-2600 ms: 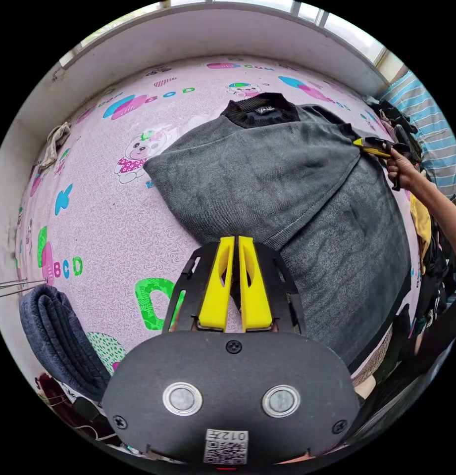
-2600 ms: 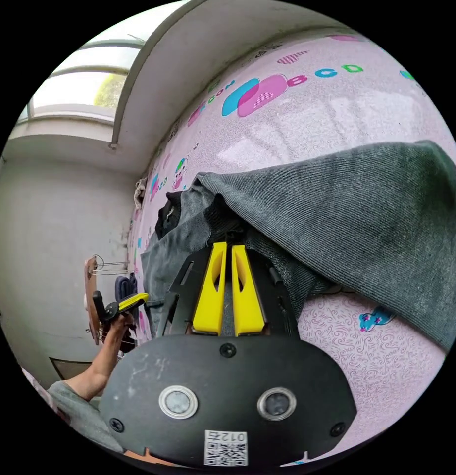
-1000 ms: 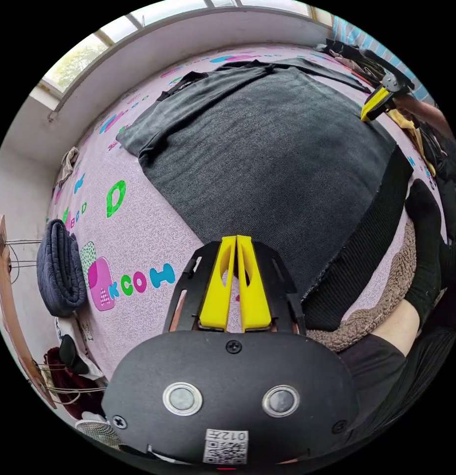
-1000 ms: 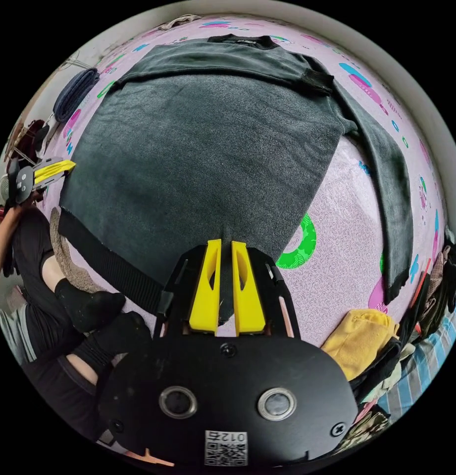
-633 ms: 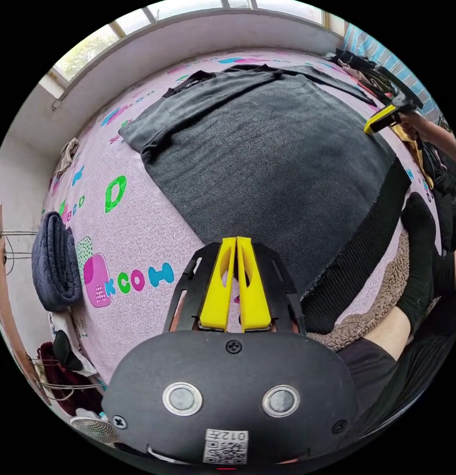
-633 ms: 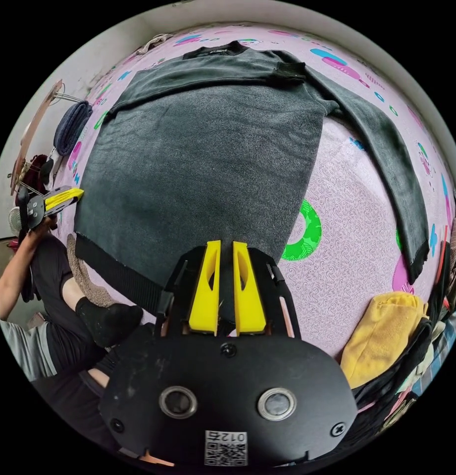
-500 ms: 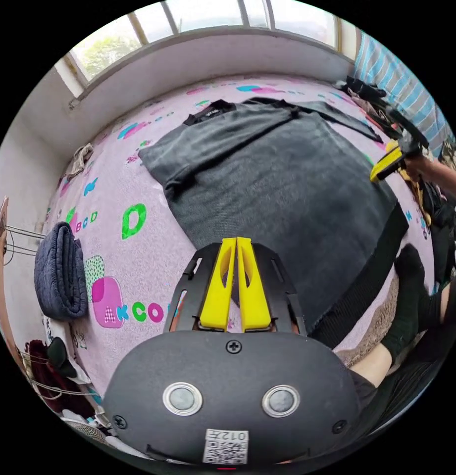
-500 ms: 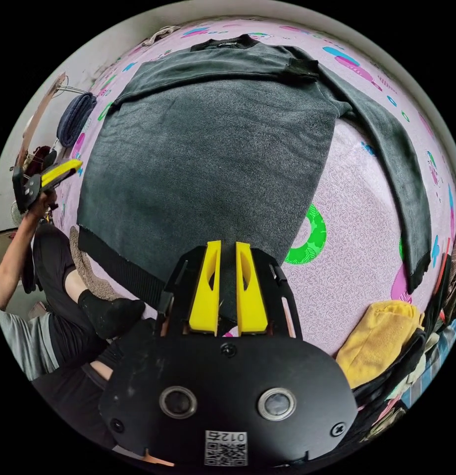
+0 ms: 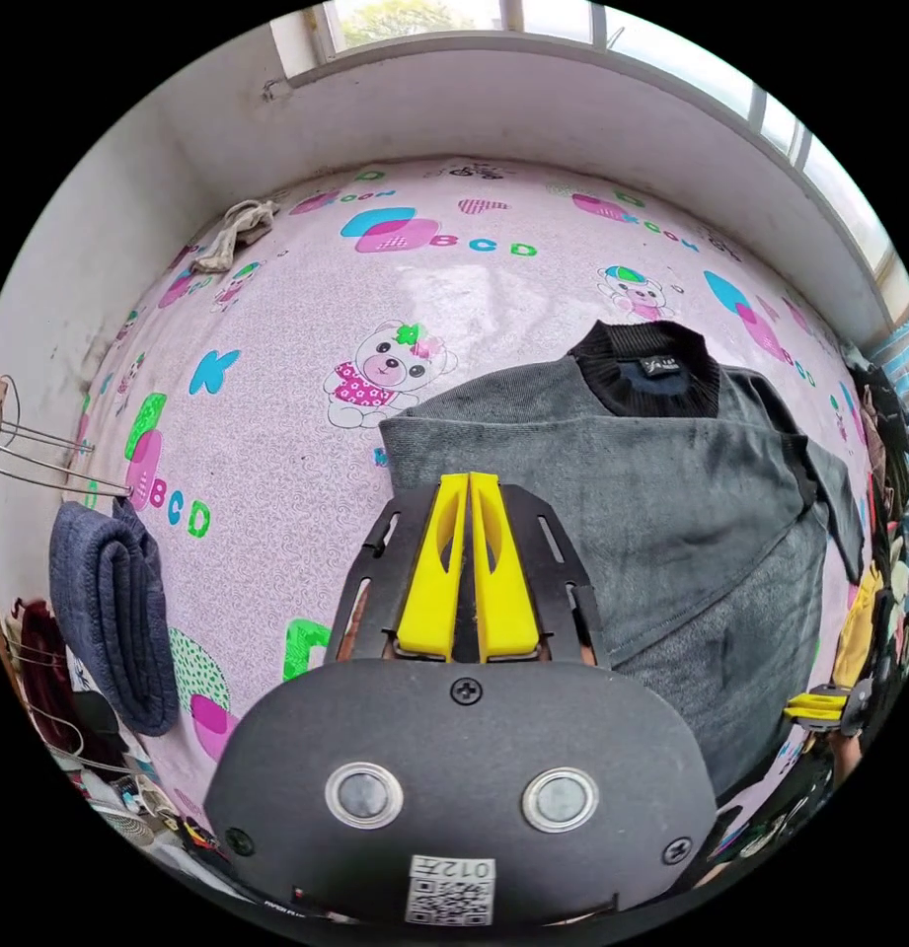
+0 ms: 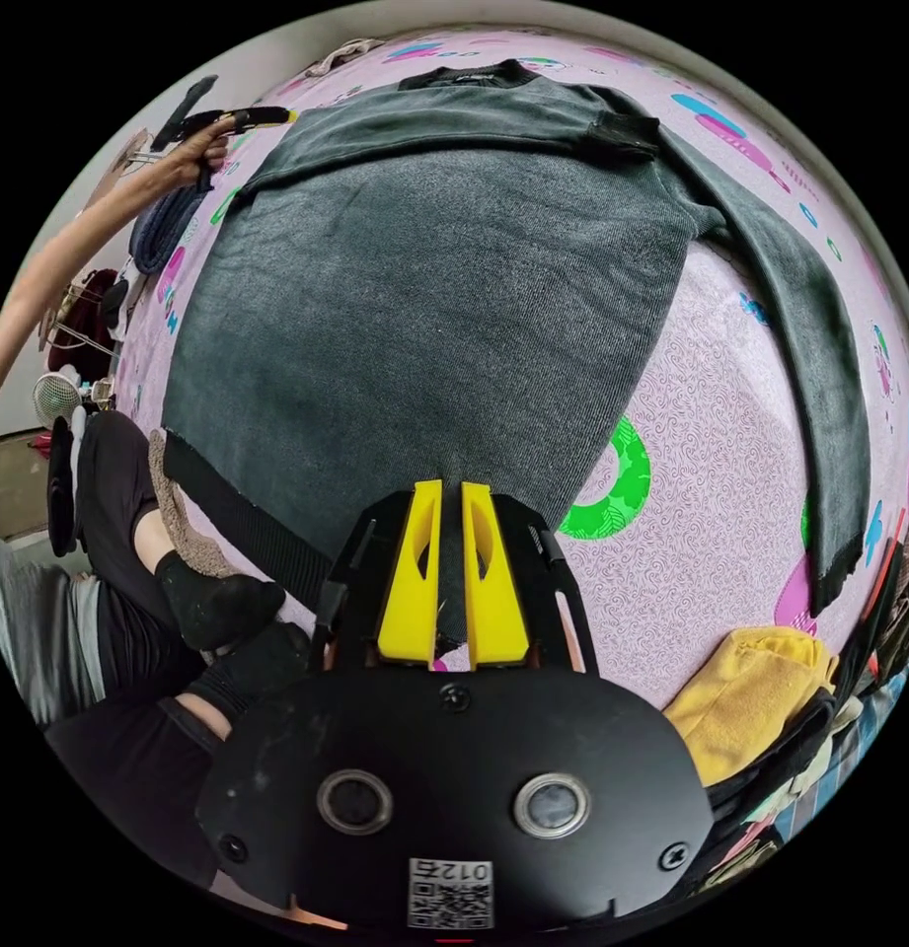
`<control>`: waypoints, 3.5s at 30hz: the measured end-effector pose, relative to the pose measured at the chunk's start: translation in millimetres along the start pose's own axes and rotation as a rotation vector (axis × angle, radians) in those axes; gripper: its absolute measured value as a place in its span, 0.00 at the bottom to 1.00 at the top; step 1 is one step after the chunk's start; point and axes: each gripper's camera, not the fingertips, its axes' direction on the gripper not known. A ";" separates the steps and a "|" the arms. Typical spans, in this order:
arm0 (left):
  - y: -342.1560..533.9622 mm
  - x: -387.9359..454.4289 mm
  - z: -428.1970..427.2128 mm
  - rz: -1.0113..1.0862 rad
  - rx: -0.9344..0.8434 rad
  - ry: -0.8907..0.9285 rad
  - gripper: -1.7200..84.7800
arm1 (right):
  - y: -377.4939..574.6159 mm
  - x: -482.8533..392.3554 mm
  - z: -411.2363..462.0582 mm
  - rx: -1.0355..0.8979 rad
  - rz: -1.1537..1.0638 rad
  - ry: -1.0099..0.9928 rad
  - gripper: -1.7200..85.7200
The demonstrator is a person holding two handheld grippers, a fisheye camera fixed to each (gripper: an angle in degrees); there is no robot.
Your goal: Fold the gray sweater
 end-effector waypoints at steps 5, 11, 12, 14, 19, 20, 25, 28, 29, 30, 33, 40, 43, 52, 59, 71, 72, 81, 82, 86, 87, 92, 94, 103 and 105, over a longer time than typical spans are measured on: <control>-25.1 -5.5 57.1 0.089 -0.078 -0.070 0.02 | 9.2 -8.4 4.9 0.023 -0.095 0.078 0.06; -31.0 -25.1 82.4 0.077 -0.100 0.001 0.02 | 15.5 -25.4 11.9 0.018 -0.175 0.188 0.04; -31.7 -25.4 84.4 0.065 -0.106 0.002 0.02 | 16.0 -25.4 12.4 0.015 -0.179 0.182 0.04; -31.9 -22.9 82.5 -0.020 -0.107 -0.045 0.02 | 12.4 -18.0 11.4 -0.014 -0.149 0.123 0.04; 1.2 51.2 55.4 0.236 0.024 -0.005 0.02 | -1.0 1.2 -15.9 0.045 -0.028 -0.001 0.02; 12.7 71.7 58.6 0.306 0.022 -0.014 0.02 | -1.8 0.7 -16.6 0.052 -0.024 0.010 0.01; 38.3 94.7 107.9 0.362 -0.110 -0.036 0.02 | 5.2 -4.4 11.2 0.020 -0.024 0.134 0.01; 45.3 91.0 119.4 0.331 -0.087 -0.033 0.02 | 16.9 -1.7 10.2 0.076 0.017 0.070 0.01; 43.9 94.8 121.4 0.329 -0.100 -0.058 0.02 | 19.9 -0.6 8.7 0.093 0.029 0.065 0.01; 43.1 97.8 121.6 0.324 -0.105 -0.073 0.02 | 28.3 2.6 2.9 0.146 0.059 0.097 0.01; 48.2 124.4 110.8 0.364 -0.026 -0.008 0.02 | 57.2 24.3 -18.1 0.282 0.196 0.290 0.03; 73.7 231.9 113.2 0.548 0.045 0.239 0.02 | 130.3 115.1 -34.9 0.300 0.525 0.461 0.10; 82.0 274.2 111.7 0.600 0.079 0.331 0.02 | 147.2 131.1 -37.6 0.299 0.561 0.438 0.11; 95.2 361.0 128.6 0.693 0.039 0.469 0.03 | 161.1 156.7 -41.8 0.203 0.529 0.361 0.08; 96.1 384.9 139.7 0.719 -0.002 0.507 0.06 | 199.1 160.6 -72.7 0.224 0.571 0.156 0.01; 101.4 406.8 111.3 0.703 -0.057 0.881 0.17 | 256.9 104.7 -140.6 0.578 0.435 -0.653 0.01; 101.5 407.1 110.0 0.703 -0.052 0.872 0.17 | 256.8 97.9 -144.7 0.589 0.410 -0.691 0.01; 31.7 365.2 70.9 0.719 0.007 0.870 0.06 | 273.9 90.2 -174.2 0.791 0.358 -0.792 0.01; 7.5 353.5 56.9 0.701 0.031 0.859 0.05 | 286.6 98.8 -175.7 0.859 0.393 -0.800 0.02; -91.1 317.5 7.2 0.561 0.052 0.973 0.05 | 309.1 120.1 -162.0 0.916 0.523 -0.763 0.02; -104.0 315.2 0.0 0.547 0.052 0.993 0.05 | 305.1 121.3 -151.2 0.864 0.550 -0.733 0.02; -184.6 319.7 -74.5 0.559 0.130 1.038 0.04 | 259.7 104.6 -106.7 0.683 0.520 -0.749 0.02; -200.0 329.0 -97.9 0.613 0.145 0.973 0.04 | 228.1 91.3 -96.4 0.631 0.480 -0.715 0.02; -237.6 336.9 -169.4 0.770 0.146 0.875 0.04 | 106.5 22.8 -83.2 0.706 0.431 -0.370 0.01; -239.8 338.0 -179.0 0.778 0.154 0.895 0.04 | 75.5 -8.7 -73.3 0.623 0.386 -0.067 0.01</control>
